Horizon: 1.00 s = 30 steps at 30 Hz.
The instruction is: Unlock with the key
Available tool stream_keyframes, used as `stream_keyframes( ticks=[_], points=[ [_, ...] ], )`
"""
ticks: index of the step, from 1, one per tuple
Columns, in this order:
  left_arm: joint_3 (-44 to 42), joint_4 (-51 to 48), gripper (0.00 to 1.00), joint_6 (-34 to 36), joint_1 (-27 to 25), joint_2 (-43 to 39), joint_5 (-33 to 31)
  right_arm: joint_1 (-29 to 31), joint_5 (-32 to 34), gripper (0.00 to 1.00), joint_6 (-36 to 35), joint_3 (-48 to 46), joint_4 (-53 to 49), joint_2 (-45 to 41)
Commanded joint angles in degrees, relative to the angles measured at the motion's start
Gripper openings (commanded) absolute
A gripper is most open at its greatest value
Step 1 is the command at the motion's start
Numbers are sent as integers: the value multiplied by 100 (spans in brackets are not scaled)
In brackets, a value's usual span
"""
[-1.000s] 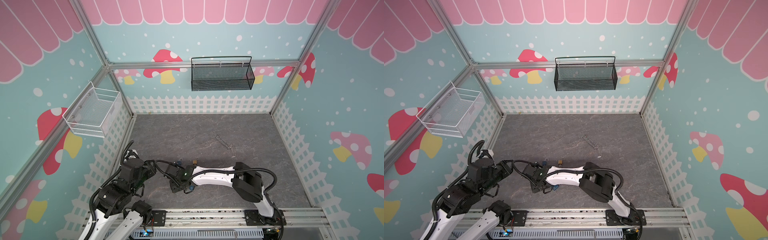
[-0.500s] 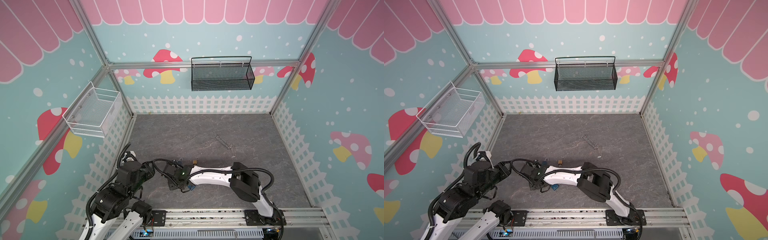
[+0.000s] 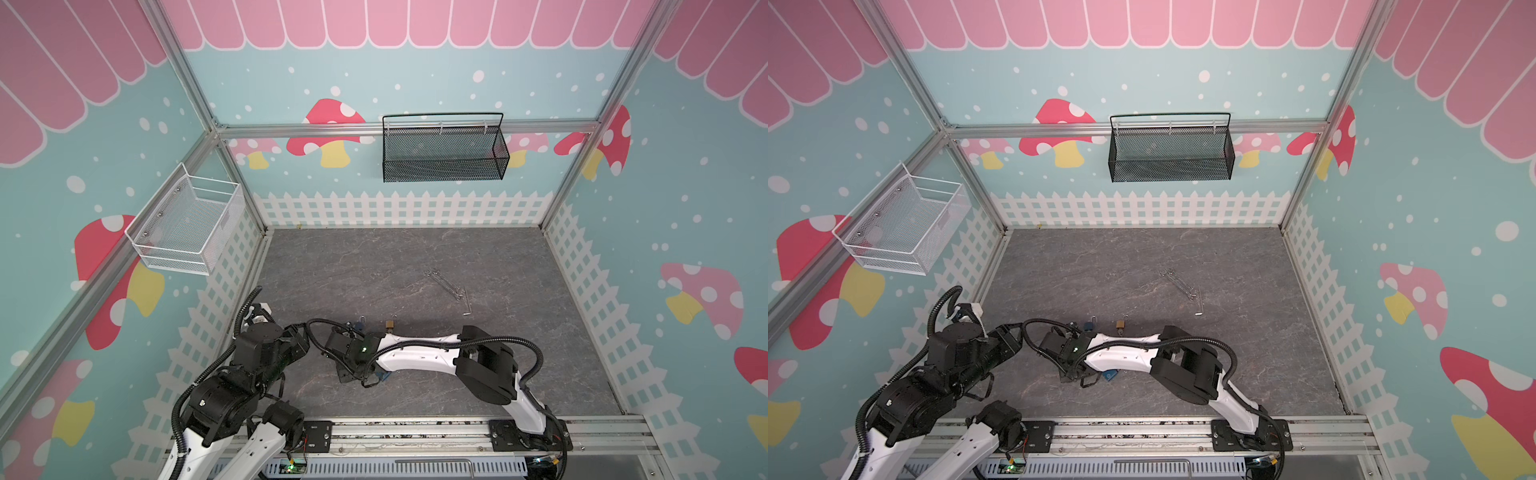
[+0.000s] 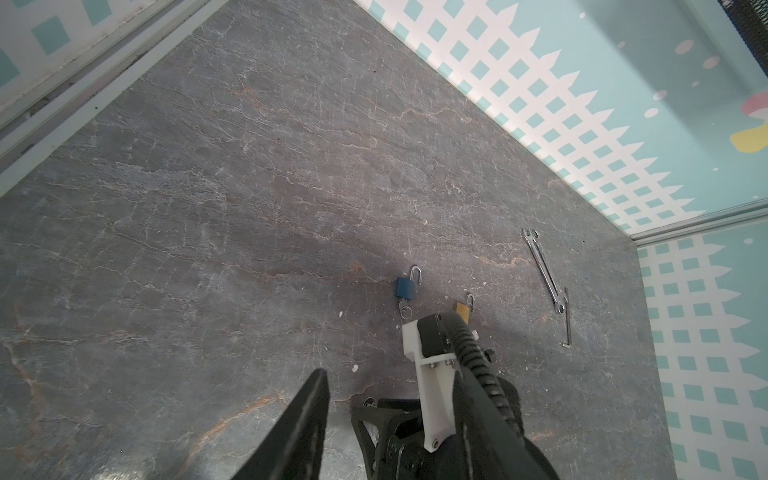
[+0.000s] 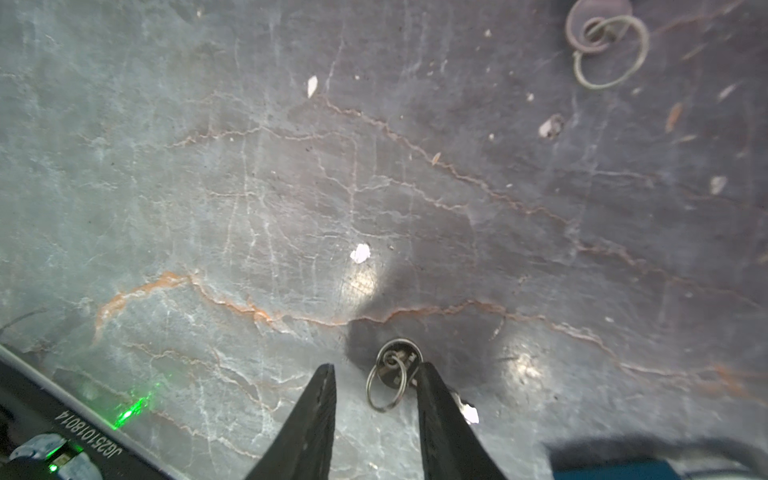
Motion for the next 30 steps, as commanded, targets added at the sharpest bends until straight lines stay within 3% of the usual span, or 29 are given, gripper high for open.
stream_keyframes(
  ticks=[1,16,30],
  points=[
    [24,-51,48,-21,27,-48,-45,59,139,34,156,162,-161,171],
    [41,-52,49,-15,27,-35,-88,72,197,26,74,384,-337,310],
    [19,-70,49,-15,28,-83,-71,164,215,28,174,464,-407,354]
  ],
)
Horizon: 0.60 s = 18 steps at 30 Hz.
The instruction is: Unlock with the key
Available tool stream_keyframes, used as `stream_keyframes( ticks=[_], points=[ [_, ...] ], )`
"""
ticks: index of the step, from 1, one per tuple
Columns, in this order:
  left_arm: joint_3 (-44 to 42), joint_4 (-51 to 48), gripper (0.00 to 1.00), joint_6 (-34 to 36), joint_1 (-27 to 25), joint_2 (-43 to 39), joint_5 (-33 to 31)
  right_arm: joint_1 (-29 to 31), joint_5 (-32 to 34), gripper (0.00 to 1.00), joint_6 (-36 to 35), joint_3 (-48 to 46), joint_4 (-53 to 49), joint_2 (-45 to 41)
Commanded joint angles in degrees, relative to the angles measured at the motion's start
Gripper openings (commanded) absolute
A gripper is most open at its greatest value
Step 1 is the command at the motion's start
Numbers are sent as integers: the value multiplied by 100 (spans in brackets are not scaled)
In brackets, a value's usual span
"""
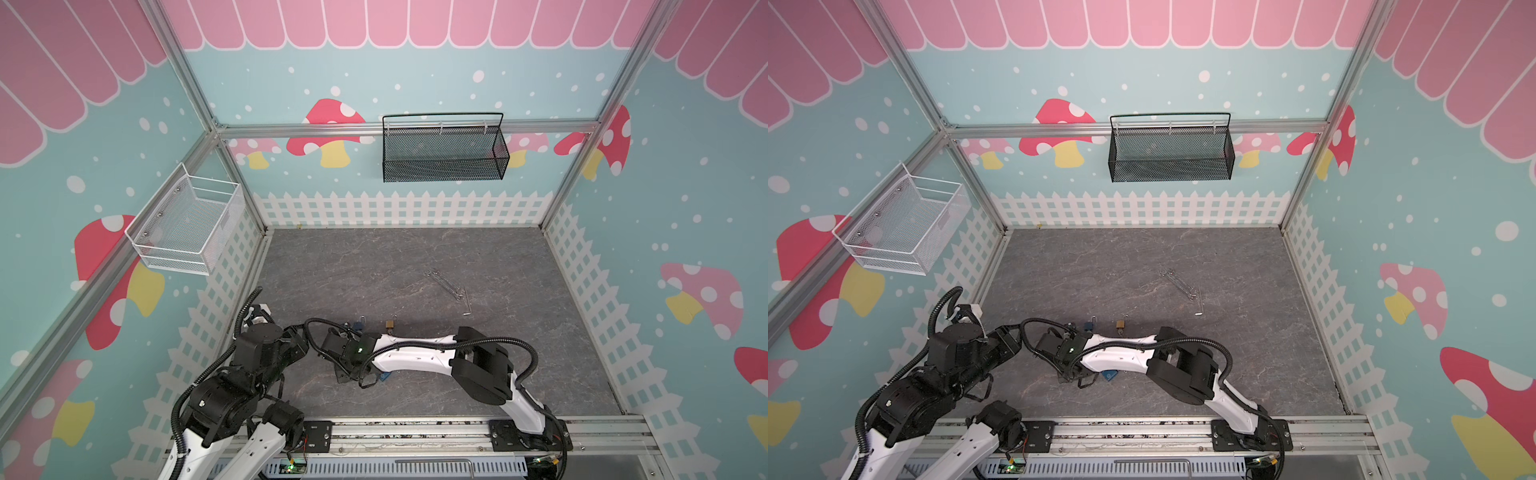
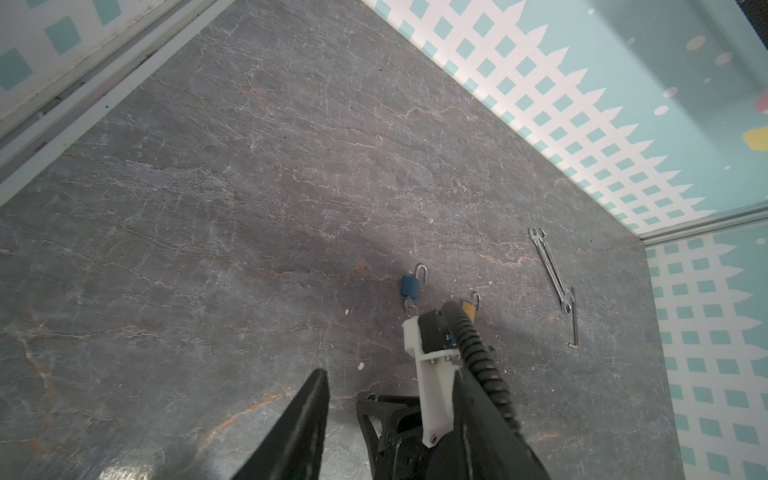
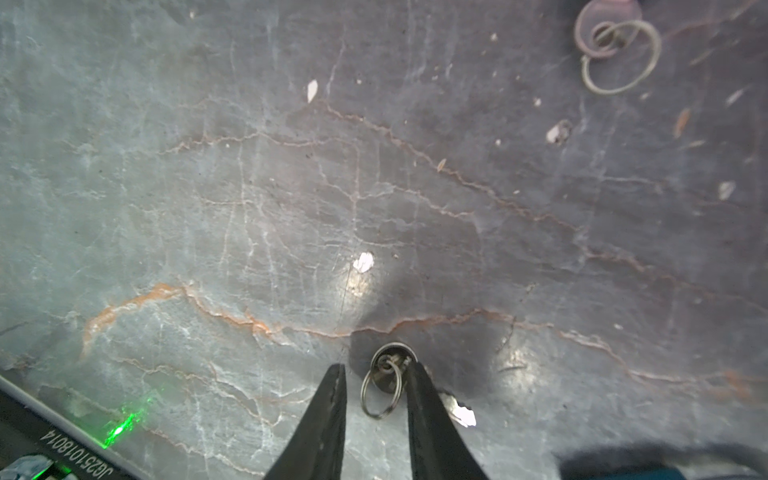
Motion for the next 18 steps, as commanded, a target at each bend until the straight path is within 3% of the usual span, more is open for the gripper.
stream_keyframes(
  ticks=[1,18],
  points=[
    [23,1,48,-15,28,-66,-17,97,100,28,134,179,-185,204],
    [-3,-1,49,-32,28,-48,-7,99,310,21,95,390,-292,371]
  ],
)
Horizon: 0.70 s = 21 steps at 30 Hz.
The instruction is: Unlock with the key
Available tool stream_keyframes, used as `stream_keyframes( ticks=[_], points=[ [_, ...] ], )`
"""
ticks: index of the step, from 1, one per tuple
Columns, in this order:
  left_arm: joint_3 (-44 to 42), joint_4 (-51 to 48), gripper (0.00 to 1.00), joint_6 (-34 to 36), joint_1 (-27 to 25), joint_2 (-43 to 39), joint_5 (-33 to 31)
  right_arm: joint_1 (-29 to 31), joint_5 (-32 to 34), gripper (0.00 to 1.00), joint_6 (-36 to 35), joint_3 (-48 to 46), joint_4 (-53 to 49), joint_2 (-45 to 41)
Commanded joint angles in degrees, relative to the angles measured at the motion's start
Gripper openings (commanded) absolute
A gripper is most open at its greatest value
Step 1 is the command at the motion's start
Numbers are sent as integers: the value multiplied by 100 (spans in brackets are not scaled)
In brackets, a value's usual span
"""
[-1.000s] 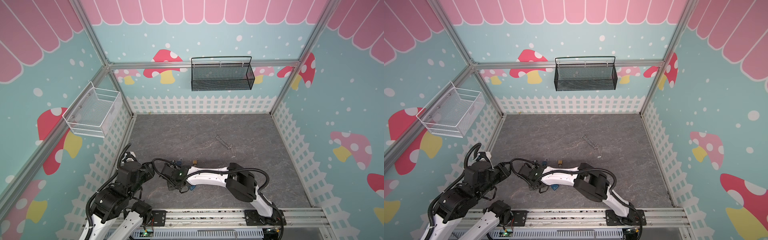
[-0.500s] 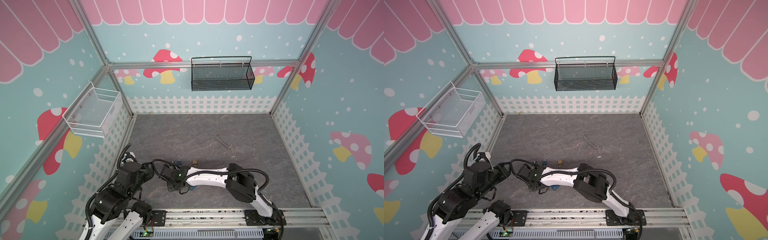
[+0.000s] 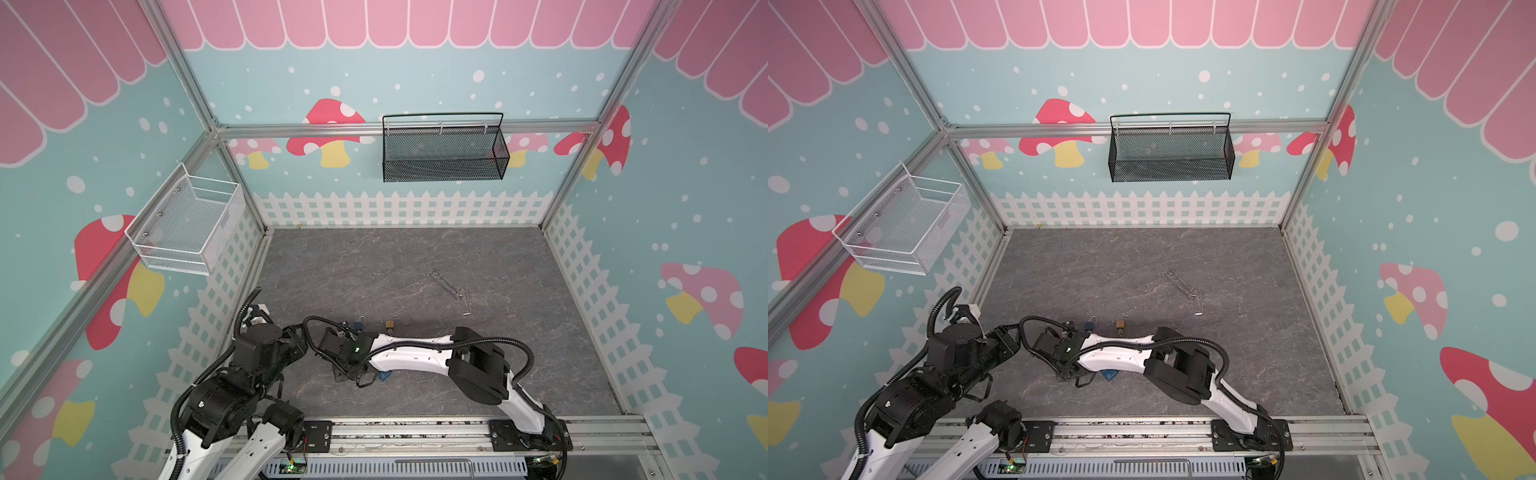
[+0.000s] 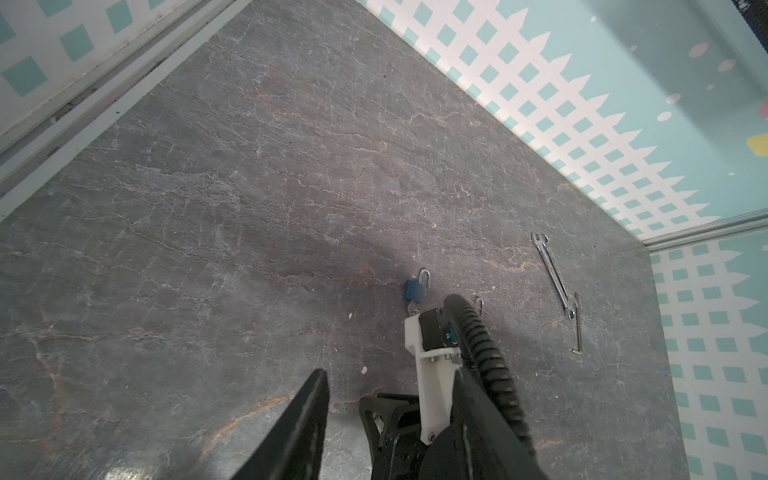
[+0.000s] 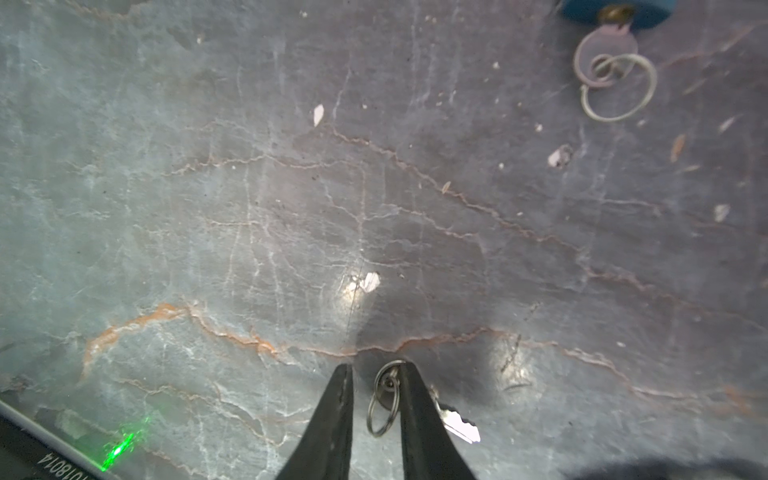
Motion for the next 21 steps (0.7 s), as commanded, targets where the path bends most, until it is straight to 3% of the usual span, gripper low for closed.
stream_keyframes(
  ticks=[1,12,17,21],
  points=[
    [-3,10,48,-33,28,-40,84,99,165,20,63,144,-214,198],
    [31,11,49,-57,28,-13,83,108,101,12,-6,161,-251,212],
    [58,12,49,-93,28,21,126,104,116,0,-130,137,-242,59],
    [76,10,49,-128,28,31,191,108,219,0,-247,34,-234,-216]
  ],
)
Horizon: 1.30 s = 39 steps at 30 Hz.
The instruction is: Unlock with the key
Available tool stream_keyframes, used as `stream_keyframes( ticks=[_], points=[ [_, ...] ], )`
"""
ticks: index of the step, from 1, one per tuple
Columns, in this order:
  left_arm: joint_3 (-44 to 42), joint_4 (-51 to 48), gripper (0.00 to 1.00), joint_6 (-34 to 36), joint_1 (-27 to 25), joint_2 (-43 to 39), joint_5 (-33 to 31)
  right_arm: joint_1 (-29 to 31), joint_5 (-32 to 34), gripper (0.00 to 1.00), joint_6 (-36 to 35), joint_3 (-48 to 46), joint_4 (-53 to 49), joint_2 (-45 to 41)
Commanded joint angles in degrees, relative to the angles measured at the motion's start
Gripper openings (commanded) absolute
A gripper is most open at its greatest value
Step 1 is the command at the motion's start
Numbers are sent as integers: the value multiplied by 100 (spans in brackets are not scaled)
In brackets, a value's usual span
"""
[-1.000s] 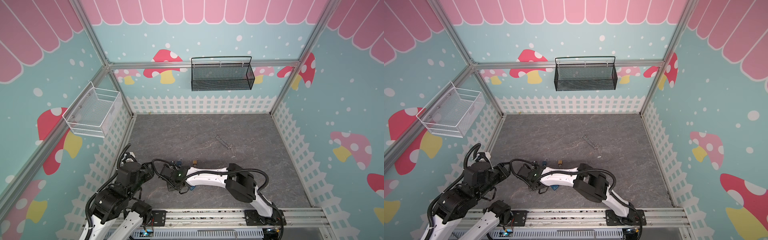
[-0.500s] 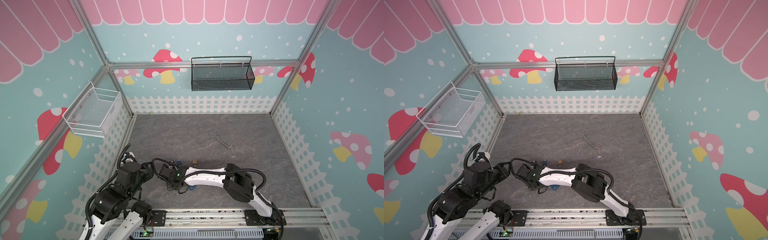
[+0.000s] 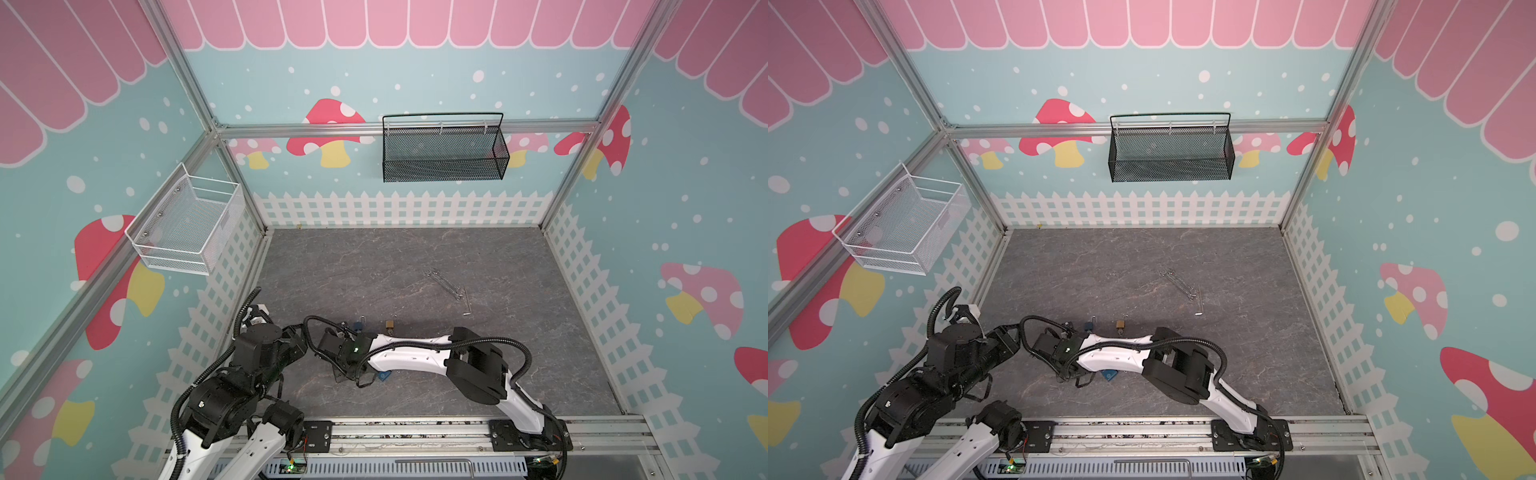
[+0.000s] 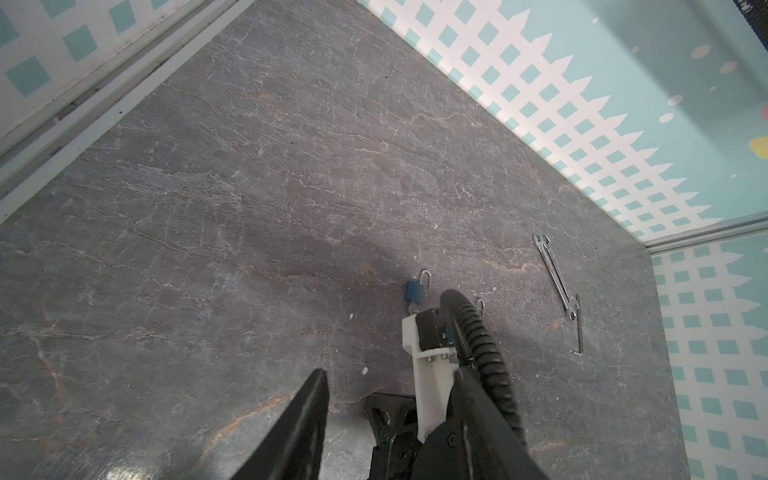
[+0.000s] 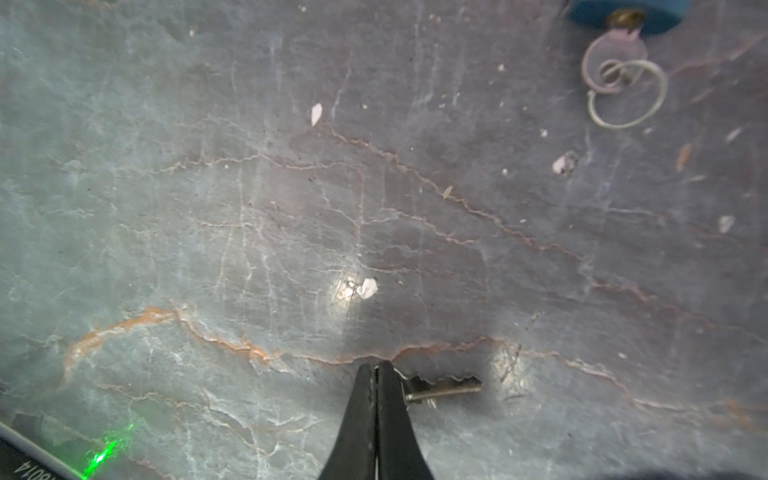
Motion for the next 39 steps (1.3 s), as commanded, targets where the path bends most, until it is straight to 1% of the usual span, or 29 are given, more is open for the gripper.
stream_keyframes(
  ticks=[1,7,12,16,19,22,27,28,30,34,39],
  points=[
    [91,16,49,-138,4,31,211,105,210,0,-145,-88,-161,-368],
    [214,4,49,-271,4,13,345,81,534,0,-595,-651,9,-1158],
    [338,10,50,-575,4,-17,529,-56,460,0,-1377,-1308,476,-1919],
    [278,230,50,-1000,4,-30,869,-216,388,0,-1921,-1803,815,-2691],
    [-52,827,50,-1563,4,-94,1416,-434,189,0,-2197,-2192,1073,-3216],
    [-467,1628,50,-2113,4,-95,1971,-690,-72,0,-2490,-2662,1456,-3745],
    [-1219,3199,50,-3111,4,215,2687,-1215,-470,0,-2619,-3426,2055,-4621],
    [-1308,3448,49,-3258,-22,284,2710,-1319,-560,0,-2643,-3535,2148,-4754],
    [-1427,3816,50,-3447,-248,425,2535,-1519,-640,0,-2646,-3727,2274,-5035],
    [-1716,4734,51,-4035,-987,710,1762,-1708,-649,0,-2690,-4022,2627,-5480],
    [-1947,6017,51,-4715,-1486,1397,1422,-1810,-783,0,-2751,-4314,3168,-5744]
  ],
)
